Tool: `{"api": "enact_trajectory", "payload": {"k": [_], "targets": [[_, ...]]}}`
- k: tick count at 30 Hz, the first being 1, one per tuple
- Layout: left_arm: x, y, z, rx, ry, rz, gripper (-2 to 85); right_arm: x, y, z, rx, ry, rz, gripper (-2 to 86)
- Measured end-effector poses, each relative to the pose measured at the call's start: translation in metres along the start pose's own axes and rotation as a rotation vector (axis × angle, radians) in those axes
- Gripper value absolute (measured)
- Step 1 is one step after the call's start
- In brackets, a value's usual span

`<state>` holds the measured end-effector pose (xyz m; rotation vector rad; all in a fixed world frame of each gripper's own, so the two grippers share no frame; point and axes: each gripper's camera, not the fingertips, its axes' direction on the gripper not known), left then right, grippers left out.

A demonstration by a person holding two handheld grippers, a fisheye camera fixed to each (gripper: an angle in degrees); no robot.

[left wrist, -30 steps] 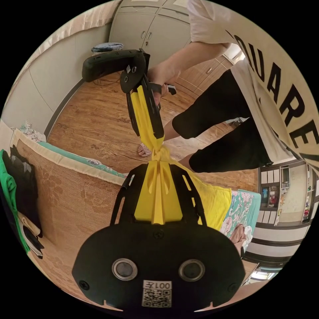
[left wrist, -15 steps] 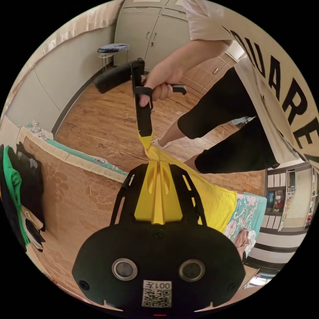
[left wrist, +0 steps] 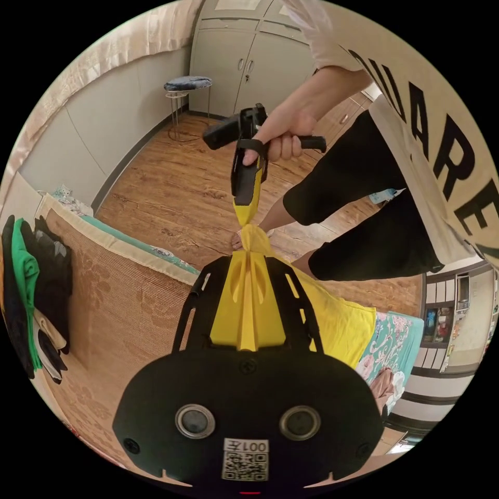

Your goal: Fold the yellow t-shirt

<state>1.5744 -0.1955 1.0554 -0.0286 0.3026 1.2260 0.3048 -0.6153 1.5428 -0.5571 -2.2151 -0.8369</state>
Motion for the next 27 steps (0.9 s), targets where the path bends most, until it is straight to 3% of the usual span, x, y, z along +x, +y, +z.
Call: {"api": "enact_trajectory", "payload": {"k": [6, 11, 18, 23, 27], "targets": [[0.010, 0.008, -0.001, 0.007, 0.008, 0.034, -0.8, -0.058, -0.034, 0.011, -0.195, 0.288, -0.335, 0.4], [0.018, 0.016, -0.001, 0.012, 0.010, 0.070, -0.9, -0.065, -0.059, 0.046, -0.452, 0.375, -0.409, 0.5], [0.031, 0.030, -0.001, 0.021, 0.017, 0.112, -0.8, -0.063, -0.092, 0.071, -0.713, 0.245, -0.377, 0.5], [0.042, 0.044, 0.000, 0.035, 0.018, 0.107, -0.8, -0.068, -0.102, 0.080, -0.760, 0.338, -0.395, 0.4], [0.052, 0.055, 0.002, 0.042, 0.010, 0.081, -0.8, -0.048, -0.115, 0.054, -0.570, 0.244, -0.237, 0.4]]}}
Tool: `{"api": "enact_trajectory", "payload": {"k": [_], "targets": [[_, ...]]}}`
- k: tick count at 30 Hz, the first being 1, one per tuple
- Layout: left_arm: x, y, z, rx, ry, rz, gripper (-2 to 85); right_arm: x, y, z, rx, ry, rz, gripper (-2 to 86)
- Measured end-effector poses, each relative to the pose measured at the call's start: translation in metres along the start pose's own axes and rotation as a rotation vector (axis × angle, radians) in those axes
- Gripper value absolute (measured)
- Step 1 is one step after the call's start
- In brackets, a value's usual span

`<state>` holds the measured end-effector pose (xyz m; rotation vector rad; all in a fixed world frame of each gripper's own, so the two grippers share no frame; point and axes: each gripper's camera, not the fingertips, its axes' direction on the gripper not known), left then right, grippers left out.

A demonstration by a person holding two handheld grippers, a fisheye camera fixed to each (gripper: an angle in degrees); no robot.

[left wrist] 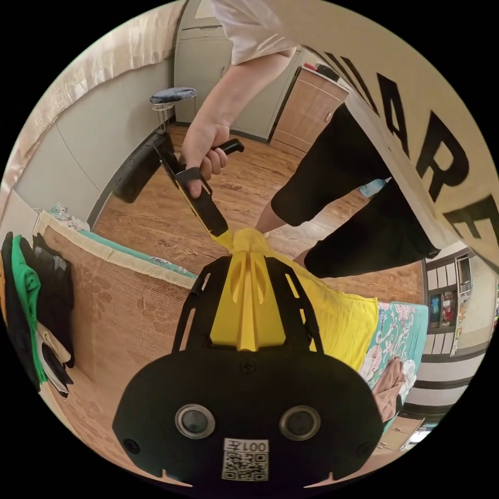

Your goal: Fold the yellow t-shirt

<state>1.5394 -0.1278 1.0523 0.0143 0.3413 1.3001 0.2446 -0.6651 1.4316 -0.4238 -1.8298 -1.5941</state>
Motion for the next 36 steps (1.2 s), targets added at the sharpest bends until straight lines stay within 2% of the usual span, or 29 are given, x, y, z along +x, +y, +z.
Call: {"api": "enact_trajectory", "payload": {"k": [4, 6, 9, 13, 16, 18, 20, 25, 29, 33, 36], "targets": [[0.012, 0.015, 0.001, -0.006, -0.056, -0.043, -0.9, 0.037, 0.025, -0.007, 0.170, -0.256, 0.192, 0.4], [0.017, 0.022, 0.002, -0.006, -0.073, -0.066, -0.9, 0.061, 0.049, -0.001, 0.282, -0.447, 0.333, 0.5], [0.023, 0.034, 0.007, 0.007, -0.066, -0.107, -0.9, 0.067, 0.069, 0.009, 0.338, -0.546, 0.381, 0.9], [0.028, 0.053, 0.016, 0.019, -0.034, -0.180, -0.8, 0.037, 0.077, -0.003, 0.399, -0.357, 0.190, 1.9], [0.029, 0.068, 0.026, 0.054, 0.029, -0.209, -0.8, -0.001, 0.080, -0.015, 0.409, -0.084, -0.006, 4.3], [0.033, 0.075, 0.031, 0.088, 0.073, -0.202, -0.9, -0.031, 0.072, -0.013, 0.324, 0.142, -0.174, 7.3], [0.044, 0.084, 0.037, 0.086, 0.090, -0.169, -0.8, -0.046, 0.058, -0.007, 0.233, 0.242, -0.287, 8.7], [0.072, 0.103, 0.046, 0.056, 0.097, -0.101, -0.8, -0.062, 0.008, 0.031, -0.045, 0.341, -0.502, 9.2], [0.096, 0.126, 0.056, 0.041, 0.118, -0.099, -0.6, -0.070, -0.013, 0.060, -0.244, 0.356, -0.621, 4.1], [0.118, 0.153, 0.065, 0.068, 0.132, -0.154, 1.3, -0.066, -0.015, 0.045, -0.220, 0.313, -0.523, 2.1], [0.134, 0.184, 0.071, 0.092, 0.093, -0.301, 4.7, -0.052, -0.018, 0.034, -0.204, 0.228, -0.381, 1.6]]}}
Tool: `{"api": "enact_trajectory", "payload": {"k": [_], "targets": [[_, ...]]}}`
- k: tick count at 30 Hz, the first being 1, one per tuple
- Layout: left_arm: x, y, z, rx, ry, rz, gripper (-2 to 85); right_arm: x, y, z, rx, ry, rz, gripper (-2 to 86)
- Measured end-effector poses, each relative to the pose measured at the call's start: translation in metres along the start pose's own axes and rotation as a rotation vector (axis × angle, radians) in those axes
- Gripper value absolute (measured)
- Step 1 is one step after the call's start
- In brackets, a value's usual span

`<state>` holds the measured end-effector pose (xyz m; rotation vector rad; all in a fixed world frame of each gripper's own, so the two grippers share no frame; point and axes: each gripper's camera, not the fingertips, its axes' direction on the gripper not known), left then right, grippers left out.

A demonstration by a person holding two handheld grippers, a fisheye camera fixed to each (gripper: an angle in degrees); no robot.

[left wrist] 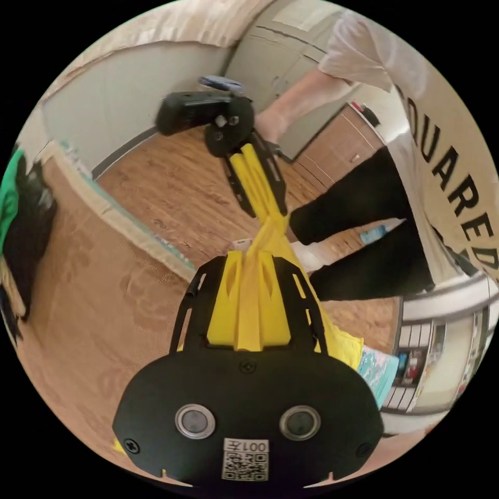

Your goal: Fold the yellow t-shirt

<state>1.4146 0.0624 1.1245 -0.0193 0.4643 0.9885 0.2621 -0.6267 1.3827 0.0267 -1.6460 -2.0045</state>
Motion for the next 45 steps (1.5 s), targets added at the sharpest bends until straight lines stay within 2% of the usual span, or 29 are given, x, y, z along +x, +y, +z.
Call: {"api": "enact_trajectory", "payload": {"k": [3, 5, 6, 8, 9, 11, 15, 17, 18, 20, 23, 27, 30, 32, 35, 40, 45], "targets": [[0.019, 0.063, -0.016, 0.127, -0.156, -0.293, 5.0, 0.015, 0.004, -0.005, 0.065, -0.127, 0.116, 1.2], [0.057, 0.142, -0.033, 0.289, -0.229, -0.643, 4.4, 0.017, 0.004, -0.009, 0.110, -0.187, 0.150, 1.1], [0.071, 0.164, -0.036, 0.340, -0.239, -0.743, 4.1, 0.015, 0.002, -0.012, 0.126, -0.185, 0.165, 1.1], [0.155, 0.258, -0.034, 0.595, -0.265, -1.160, 3.4, 0.001, -0.005, -0.017, 0.128, -0.099, 0.169, 1.0], [0.181, 0.278, -0.028, 0.654, -0.272, -1.261, 3.2, -0.012, -0.012, -0.020, 0.116, -0.014, 0.160, 0.9], [0.285, 0.337, 0.012, 0.893, -0.269, -1.637, 3.1, -0.038, -0.025, -0.020, 0.094, 0.118, 0.133, 0.9], [0.410, 0.376, 0.096, 1.155, -0.234, -2.086, 4.0, -0.104, -0.059, -0.012, 0.070, 0.295, 0.046, 0.8], [0.479, 0.393, 0.159, 1.503, -0.211, -2.316, 5.3, -0.121, -0.073, -0.010, 0.094, 0.252, 0.046, 0.8], [0.494, 0.397, 0.176, 1.611, -0.212, -2.355, 5.6, -0.128, -0.081, -0.011, 0.118, 0.203, 0.065, 0.8], [0.535, 0.409, 0.232, 1.939, -0.195, -2.414, 8.1, -0.131, -0.093, -0.015, 0.152, 0.114, 0.114, 0.8], [0.563, 0.432, 0.272, 2.075, -0.189, -2.416, 12.5, -0.131, -0.115, -0.021, 0.174, -0.027, 0.184, 0.7], [0.584, 0.473, 0.278, 2.020, -0.305, -2.353, 16.2, -0.142, -0.149, -0.020, 0.110, -0.044, 0.192, 0.9], [0.591, 0.509, 0.274, 1.979, -0.337, -2.233, 14.9, -0.153, -0.169, -0.016, 0.056, -0.005, 0.174, 1.0], [0.592, 0.532, 0.269, 1.925, -0.305, -2.175, 11.2, -0.157, -0.178, -0.014, 0.035, 0.011, 0.171, 1.0], [0.603, 0.551, 0.261, 1.733, -0.273, -2.260, 4.2, -0.160, -0.190, -0.016, 0.007, 0.055, 0.168, 1.0], [0.637, 0.569, 0.259, 1.866, -0.200, -2.107, -0.5, -0.152, -0.198, -0.036, 0.006, 0.158, 0.177, 0.8], [0.661, 0.585, 0.232, 1.866, -0.136, -2.004, -0.9, -0.134, -0.192, -0.067, 0.032, 0.246, 0.206, 0.7]]}}
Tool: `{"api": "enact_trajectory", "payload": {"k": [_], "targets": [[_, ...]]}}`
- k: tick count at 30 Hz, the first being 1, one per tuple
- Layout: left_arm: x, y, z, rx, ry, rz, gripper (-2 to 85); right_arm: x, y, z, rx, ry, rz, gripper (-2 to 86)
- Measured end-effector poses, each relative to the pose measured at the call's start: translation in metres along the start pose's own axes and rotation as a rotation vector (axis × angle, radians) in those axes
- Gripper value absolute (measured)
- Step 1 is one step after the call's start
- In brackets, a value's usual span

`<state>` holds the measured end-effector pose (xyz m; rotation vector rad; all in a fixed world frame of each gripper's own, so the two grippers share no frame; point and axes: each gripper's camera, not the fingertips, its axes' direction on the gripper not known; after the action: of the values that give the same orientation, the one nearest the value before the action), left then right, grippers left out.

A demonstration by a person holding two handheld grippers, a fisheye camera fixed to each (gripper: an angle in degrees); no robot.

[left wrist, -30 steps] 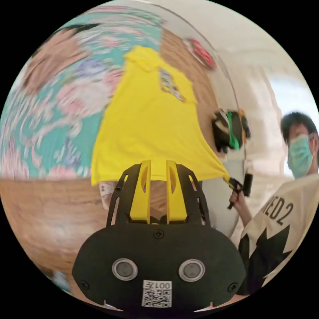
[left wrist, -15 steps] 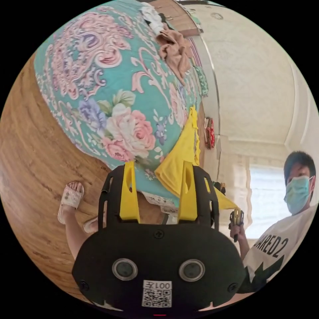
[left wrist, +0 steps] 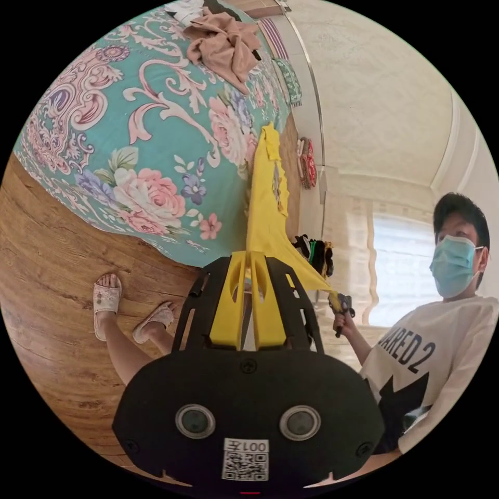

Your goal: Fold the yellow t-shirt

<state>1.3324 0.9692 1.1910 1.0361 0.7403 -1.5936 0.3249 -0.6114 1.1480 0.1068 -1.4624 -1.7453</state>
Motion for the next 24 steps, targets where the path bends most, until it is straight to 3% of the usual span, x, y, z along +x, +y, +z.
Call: {"api": "enact_trajectory", "payload": {"k": [3, 8, 13, 20, 24], "targets": [[0.016, -0.008, -0.023, -0.040, -0.019, 0.002, -0.9, 0.019, 0.011, -0.014, -0.037, 0.067, 0.050, 0.7], [0.026, -0.004, -0.053, -0.266, -0.166, -0.098, -0.9, 0.058, 0.046, -0.034, -0.150, 0.059, 0.185, 0.8], [0.066, -0.016, -0.072, -0.262, -0.113, -0.186, -0.9, 0.076, 0.053, -0.048, -0.129, -0.049, 0.245, 0.9], [0.179, -0.193, -0.022, -0.184, -0.076, 0.204, -0.9, 0.074, -0.106, -0.061, 0.098, -0.229, -0.079, 1.1], [0.211, -0.307, 0.031, -0.146, -0.090, 0.272, -0.9, 0.064, -0.250, -0.035, 0.196, -0.134, -0.233, 1.8]]}}
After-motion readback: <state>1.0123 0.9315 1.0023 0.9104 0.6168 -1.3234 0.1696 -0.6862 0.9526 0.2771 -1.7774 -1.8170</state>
